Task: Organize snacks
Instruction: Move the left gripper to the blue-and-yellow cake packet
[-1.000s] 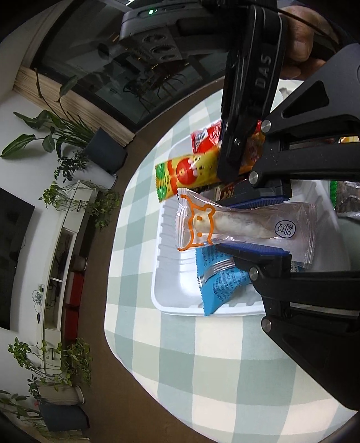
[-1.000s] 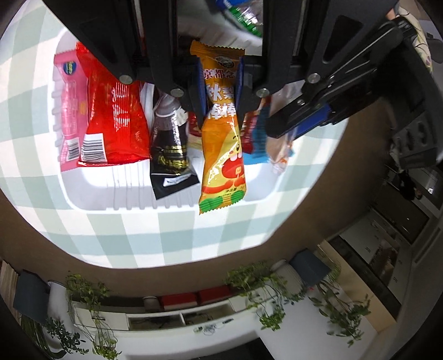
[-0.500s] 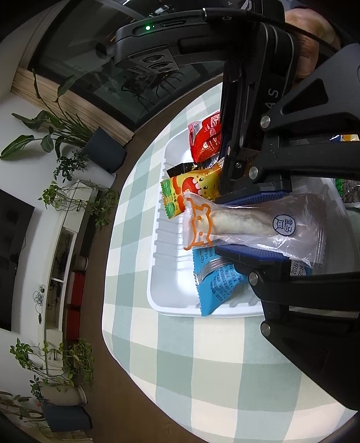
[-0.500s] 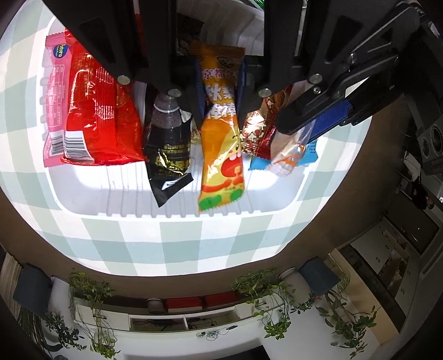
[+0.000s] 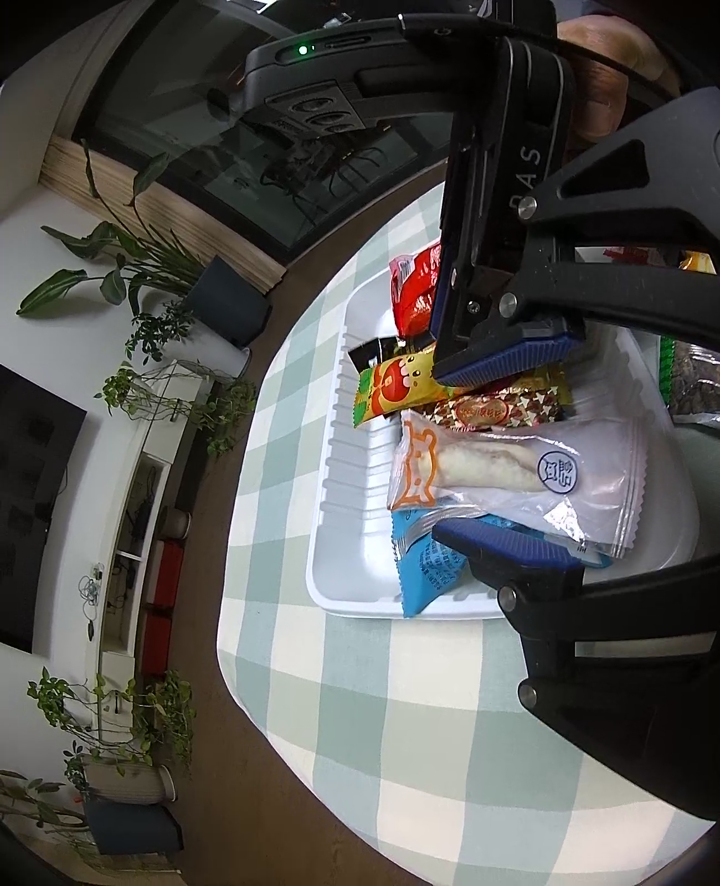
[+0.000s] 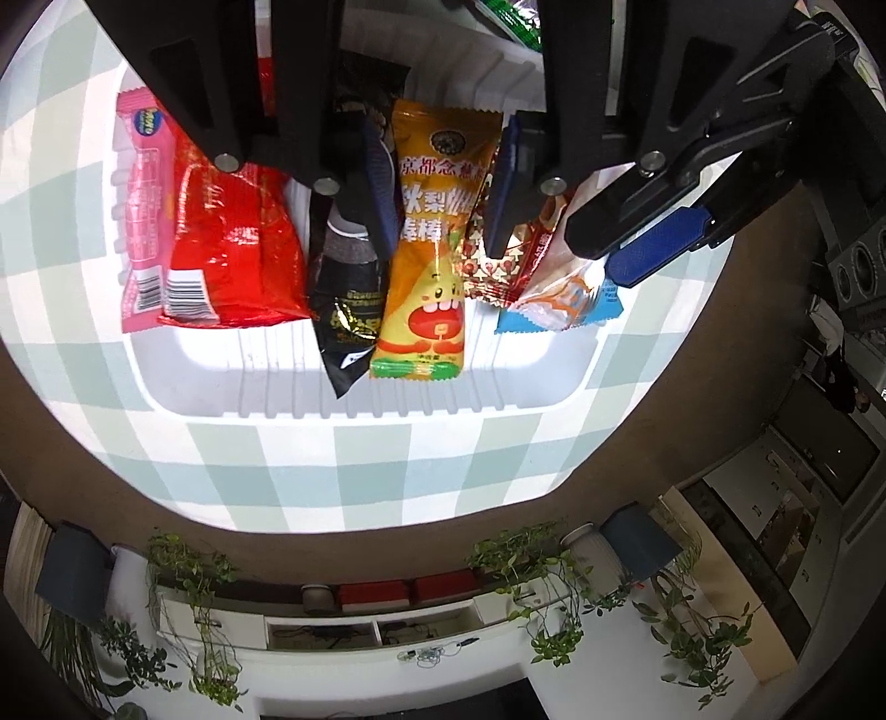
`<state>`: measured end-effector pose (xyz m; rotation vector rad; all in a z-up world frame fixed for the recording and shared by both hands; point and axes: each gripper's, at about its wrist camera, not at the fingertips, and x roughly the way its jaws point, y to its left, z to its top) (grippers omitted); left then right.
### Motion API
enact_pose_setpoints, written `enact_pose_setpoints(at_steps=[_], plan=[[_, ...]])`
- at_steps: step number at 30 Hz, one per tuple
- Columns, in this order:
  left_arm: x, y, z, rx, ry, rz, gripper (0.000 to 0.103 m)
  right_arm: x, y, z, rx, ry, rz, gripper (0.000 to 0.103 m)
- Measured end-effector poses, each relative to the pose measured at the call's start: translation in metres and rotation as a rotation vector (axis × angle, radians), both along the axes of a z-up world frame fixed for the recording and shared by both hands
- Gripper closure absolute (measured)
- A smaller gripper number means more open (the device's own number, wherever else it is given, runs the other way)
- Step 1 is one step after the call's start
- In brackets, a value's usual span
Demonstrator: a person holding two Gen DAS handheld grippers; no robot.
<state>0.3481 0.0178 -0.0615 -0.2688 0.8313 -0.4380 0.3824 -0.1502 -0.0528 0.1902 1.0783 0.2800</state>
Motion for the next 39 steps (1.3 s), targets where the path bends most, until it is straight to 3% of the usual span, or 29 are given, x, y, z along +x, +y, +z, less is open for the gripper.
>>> enact_pose_setpoints(at_steps=[3,5,7,10,13,19,26,31,34,39], plan=[[-0.005,0.000,0.005,-0.004,-0.013,-0.002,0.052,-0.006,-0.003,0.010,-0.010,-0.028,-0.001,0.058],[-0.009,0.000,0.009,-0.004,-0.028,0.002,0.040,-0.010,-0.008,0.018,-0.002,-0.039,-0.009,0.052],[-0.012,0.000,0.012,-0.010,-0.036,0.001,0.034,-0.014,-0.016,0.025,0.012,-0.048,-0.026,0.041],[-0.021,-0.001,0.020,-0.009,-0.055,-0.006,0.023,-0.026,-0.029,0.037,0.050,-0.069,-0.038,0.031],[-0.032,0.002,0.030,-0.013,-0.077,-0.010,0.012,-0.048,-0.040,0.048,0.073,-0.100,-0.022,0.025],[-0.062,0.005,0.046,0.001,-0.107,-0.006,0.001,-0.116,-0.074,0.057,0.093,-0.158,-0.004,0.020],[-0.129,-0.006,0.036,0.031,-0.070,0.054,0.001,-0.205,-0.108,0.050,0.093,-0.223,-0.024,0.019],[-0.186,-0.047,0.013,0.016,0.018,0.036,0.001,-0.246,-0.128,0.035,0.079,-0.255,-0.153,0.019],[-0.196,-0.078,0.004,0.049,0.092,0.031,0.001,-0.258,-0.135,0.022,0.101,-0.254,-0.202,0.019],[-0.191,-0.101,0.006,0.052,0.128,0.093,0.002,-0.272,-0.140,0.010,0.120,-0.254,-0.227,0.019]])
